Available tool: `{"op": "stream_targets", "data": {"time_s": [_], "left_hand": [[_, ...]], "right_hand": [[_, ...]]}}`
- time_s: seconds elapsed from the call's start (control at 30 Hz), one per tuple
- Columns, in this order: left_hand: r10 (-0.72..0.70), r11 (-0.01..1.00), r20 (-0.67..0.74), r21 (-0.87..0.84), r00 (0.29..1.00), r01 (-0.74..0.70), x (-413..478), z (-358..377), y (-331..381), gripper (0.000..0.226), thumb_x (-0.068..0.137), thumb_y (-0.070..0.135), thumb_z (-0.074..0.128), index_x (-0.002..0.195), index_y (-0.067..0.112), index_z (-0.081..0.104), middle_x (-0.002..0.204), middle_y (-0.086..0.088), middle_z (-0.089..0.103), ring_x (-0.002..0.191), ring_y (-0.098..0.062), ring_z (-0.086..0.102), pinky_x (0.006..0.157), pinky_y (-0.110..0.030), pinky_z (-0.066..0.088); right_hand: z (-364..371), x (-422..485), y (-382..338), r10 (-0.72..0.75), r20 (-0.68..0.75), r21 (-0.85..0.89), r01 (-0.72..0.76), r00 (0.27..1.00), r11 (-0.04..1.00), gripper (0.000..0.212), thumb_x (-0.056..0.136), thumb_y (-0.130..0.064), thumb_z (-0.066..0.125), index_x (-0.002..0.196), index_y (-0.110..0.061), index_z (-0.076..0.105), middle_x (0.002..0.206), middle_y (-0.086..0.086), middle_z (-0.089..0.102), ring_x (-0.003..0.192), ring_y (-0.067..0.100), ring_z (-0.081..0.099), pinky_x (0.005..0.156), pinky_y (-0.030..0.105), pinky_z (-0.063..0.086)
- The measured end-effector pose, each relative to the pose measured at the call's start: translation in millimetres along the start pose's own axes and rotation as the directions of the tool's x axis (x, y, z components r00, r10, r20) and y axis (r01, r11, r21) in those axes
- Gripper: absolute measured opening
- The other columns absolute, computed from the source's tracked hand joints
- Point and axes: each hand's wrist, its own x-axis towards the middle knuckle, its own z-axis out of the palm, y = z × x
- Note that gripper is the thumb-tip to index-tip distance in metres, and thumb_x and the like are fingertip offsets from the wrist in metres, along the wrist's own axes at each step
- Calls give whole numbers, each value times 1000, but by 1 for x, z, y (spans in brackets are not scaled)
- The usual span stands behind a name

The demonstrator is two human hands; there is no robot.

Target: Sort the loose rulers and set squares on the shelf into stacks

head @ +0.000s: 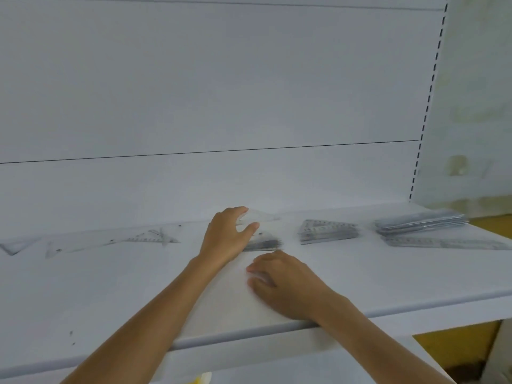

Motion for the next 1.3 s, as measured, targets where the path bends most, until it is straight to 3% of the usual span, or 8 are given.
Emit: {"op": "stream_targets", "data": {"time_s": [0.1, 0.23, 0.4, 0.53, 0.67, 0.77, 1.0, 1.3], "left_hand": [[-11, 995, 80, 98, 997, 3, -1, 7, -7, 46, 86, 37, 59, 127, 19, 53, 133, 1, 53, 122, -19, 47, 103, -33, 36], [-17, 993, 190, 121, 982, -6, -2, 10, -17, 36, 88, 26, 55, 123, 17, 55, 131, -5, 50, 118, -19, 48, 100, -28, 36], [9, 997, 202, 79, 979, -25, -2, 12, -20, 38, 86, 26, 57, 122, 20, 52, 131, -2, 45, 118, -16, 45, 99, -26, 35], [21, 992, 171, 117, 985, -42, -1, 11, -19, 38, 83, 31, 58, 120, 23, 53, 129, 0, 45, 119, -18, 42, 102, -33, 35], [9, 1000, 106, 27, 994, -12, 0, -3, -20, 30, 85, 28, 58, 115, 24, 57, 123, 4, 50, 113, -10, 46, 89, -20, 32], [33, 999, 138, 9, 990, -34, -4, -25, -30, 25, 86, 26, 58, 111, 25, 59, 117, 6, 54, 110, -8, 49, 87, -21, 33], [-71, 994, 146, 95, 987, 57, -33, -107, -112, 19, 86, 21, 61, 106, 23, 63, 111, 6, 61, 101, -6, 54, 86, -20, 38], [-240, 947, 109, 246, 965, 208, -52, -216, -230, 20, 87, 23, 60, 107, 24, 61, 116, 6, 60, 100, -3, 49, 83, -17, 33]], "right_hand": [[0, 1, 1, -8, 0, -18, 8, 1000, 1000, 35, 94, -33, 38, 107, -9, 61, 117, 4, 60, 112, 25, 48, 96, 39, 40], [2, 1, 3, -21, -12, -21, 21, 1000, 1000, 34, 94, -33, 37, 109, -12, 60, 117, 2, 60, 111, 24, 47, 96, 38, 39], [5, 3, 5, -23, -22, -14, 23, 999, 1000, 33, 94, -33, 37, 107, -13, 60, 115, 0, 60, 110, 23, 46, 95, 37, 39], [3, 5, 6, -30, -33, 10, 30, 999, 999, 34, 93, -35, 40, 113, -16, 59, 123, -1, 58, 117, 21, 45, 99, 36, 37], [-1, 7, 6, -20, -9, 33, 20, 1000, 999, 35, 92, -37, 42, 122, -23, 55, 130, -5, 53, 123, 16, 41, 103, 34, 33], [-6, 16, 6, -31, -1, -22, 31, 1000, 999, 31, 92, -33, 43, 116, -20, 58, 123, 0, 56, 118, 19, 46, 100, 32, 36], [3, 81, -41, -65, -66, 12, 66, 996, 998, 29, 93, -28, 46, 118, -17, 56, 122, 2, 55, 115, 18, 47, 96, 33, 40], [38, 177, -102, 85, 73, 55, -89, 994, 994, 40, 91, -31, 52, 126, -11, 48, 128, 9, 51, 116, 24, 50, 95, 32, 42]]}}
